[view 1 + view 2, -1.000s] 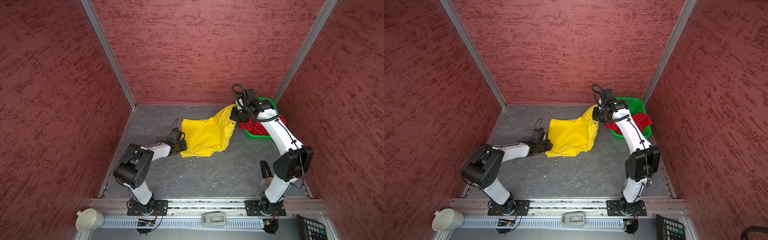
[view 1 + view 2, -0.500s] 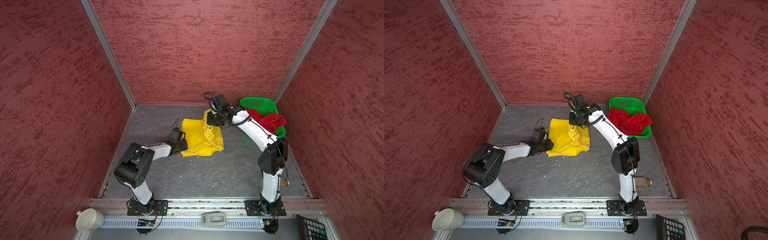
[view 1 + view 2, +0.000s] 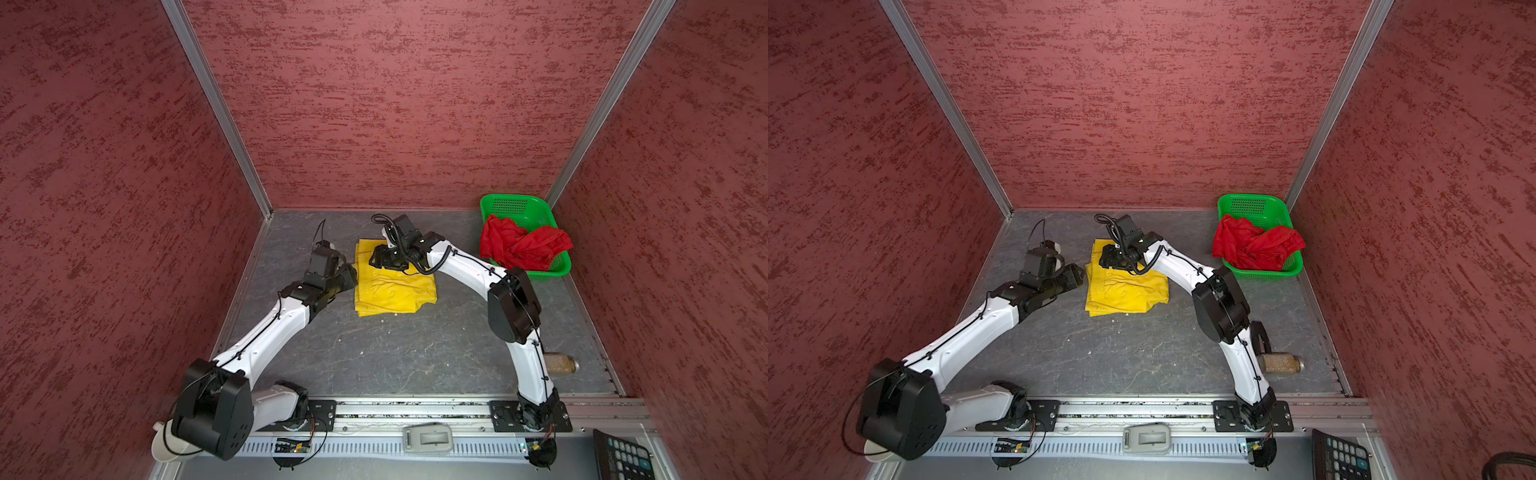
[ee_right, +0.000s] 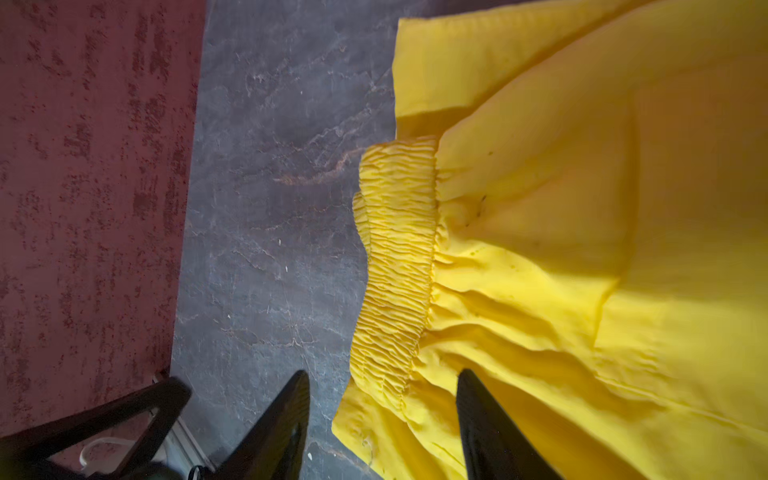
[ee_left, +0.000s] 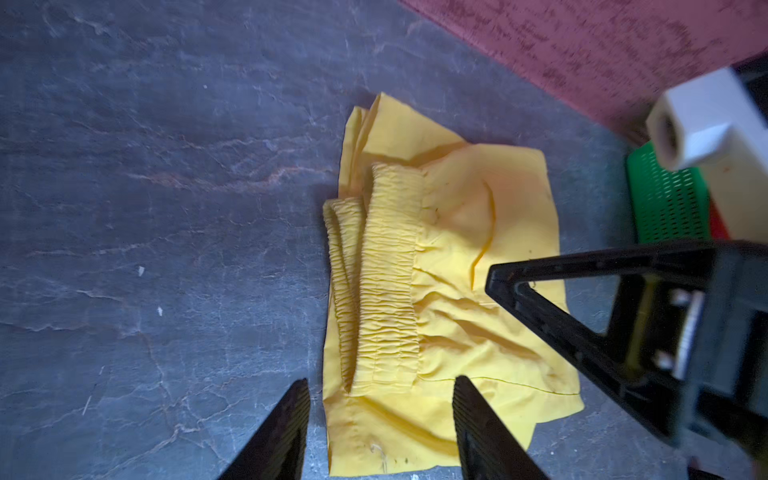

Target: Fold and stack the shorts

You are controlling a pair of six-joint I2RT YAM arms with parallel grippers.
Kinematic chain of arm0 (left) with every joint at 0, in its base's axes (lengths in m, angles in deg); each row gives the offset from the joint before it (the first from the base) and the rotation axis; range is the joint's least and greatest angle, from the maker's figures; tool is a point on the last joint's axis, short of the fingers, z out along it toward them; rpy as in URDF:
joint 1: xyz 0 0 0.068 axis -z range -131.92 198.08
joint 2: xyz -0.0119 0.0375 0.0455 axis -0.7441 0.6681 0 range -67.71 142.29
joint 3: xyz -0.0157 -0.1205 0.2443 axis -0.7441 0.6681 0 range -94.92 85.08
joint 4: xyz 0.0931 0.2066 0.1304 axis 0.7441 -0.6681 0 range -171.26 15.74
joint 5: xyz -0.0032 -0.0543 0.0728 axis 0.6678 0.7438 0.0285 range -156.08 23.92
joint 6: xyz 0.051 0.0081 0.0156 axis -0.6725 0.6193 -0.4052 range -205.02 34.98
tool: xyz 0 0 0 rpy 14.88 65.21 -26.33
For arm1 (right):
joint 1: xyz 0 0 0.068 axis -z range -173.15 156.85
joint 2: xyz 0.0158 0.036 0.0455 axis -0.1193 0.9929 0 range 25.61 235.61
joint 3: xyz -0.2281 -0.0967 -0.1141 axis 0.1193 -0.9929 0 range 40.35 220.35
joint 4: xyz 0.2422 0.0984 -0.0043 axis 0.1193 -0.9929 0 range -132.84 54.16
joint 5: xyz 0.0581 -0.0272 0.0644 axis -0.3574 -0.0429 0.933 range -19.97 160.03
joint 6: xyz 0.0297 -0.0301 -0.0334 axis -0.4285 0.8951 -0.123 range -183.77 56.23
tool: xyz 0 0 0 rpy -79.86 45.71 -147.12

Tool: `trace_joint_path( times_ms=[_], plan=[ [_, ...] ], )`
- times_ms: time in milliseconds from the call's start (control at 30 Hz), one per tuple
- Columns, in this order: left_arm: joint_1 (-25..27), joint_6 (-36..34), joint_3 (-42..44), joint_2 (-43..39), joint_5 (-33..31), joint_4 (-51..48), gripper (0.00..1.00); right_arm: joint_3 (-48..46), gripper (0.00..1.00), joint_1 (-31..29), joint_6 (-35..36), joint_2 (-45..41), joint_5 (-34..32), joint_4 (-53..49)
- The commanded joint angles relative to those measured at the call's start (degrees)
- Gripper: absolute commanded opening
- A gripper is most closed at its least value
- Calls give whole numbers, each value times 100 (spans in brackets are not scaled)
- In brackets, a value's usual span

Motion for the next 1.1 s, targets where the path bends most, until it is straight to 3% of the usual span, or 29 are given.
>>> trace_joint_path(
  times_ms=[0, 267, 400, 567, 700, 933, 967, 1067],
  plan=[
    [34, -59, -183, 169, 332, -115, 53, -625, 58, 315, -122, -950, -160, 738],
    [916, -46, -1645, 2372, 391, -322, 56, -3150, 57, 1290, -296, -2730, -344, 1137],
    [951, 271, -2464, 3636, 381, -913, 58, -3950, 57, 1596, -228, -3377, -388, 975],
    [553, 52, -3214, 4633, 461, -1507, 60, -4528, 58, 1835, -168, -3826, -387, 866],
    [-124, -58, -3703, 5219, 793, -2042, 60, -4802, 57, 1961, -154, -4127, -373, 911],
    [-1227, -579, -3990, 5505, 994, -2301, 60, -4890, 57, 2150, -94, -4116, -284, 934],
    [-1406, -510, -4015, 5532, 1266, -2176, 60, -4880, 57, 2203, -85, -4116, -306, 913],
    [-1749, -443, -4466, 5697, 1102, -2398, 58, -4758, 57, 2382, -9, -4105, -386, 817]
  ],
)
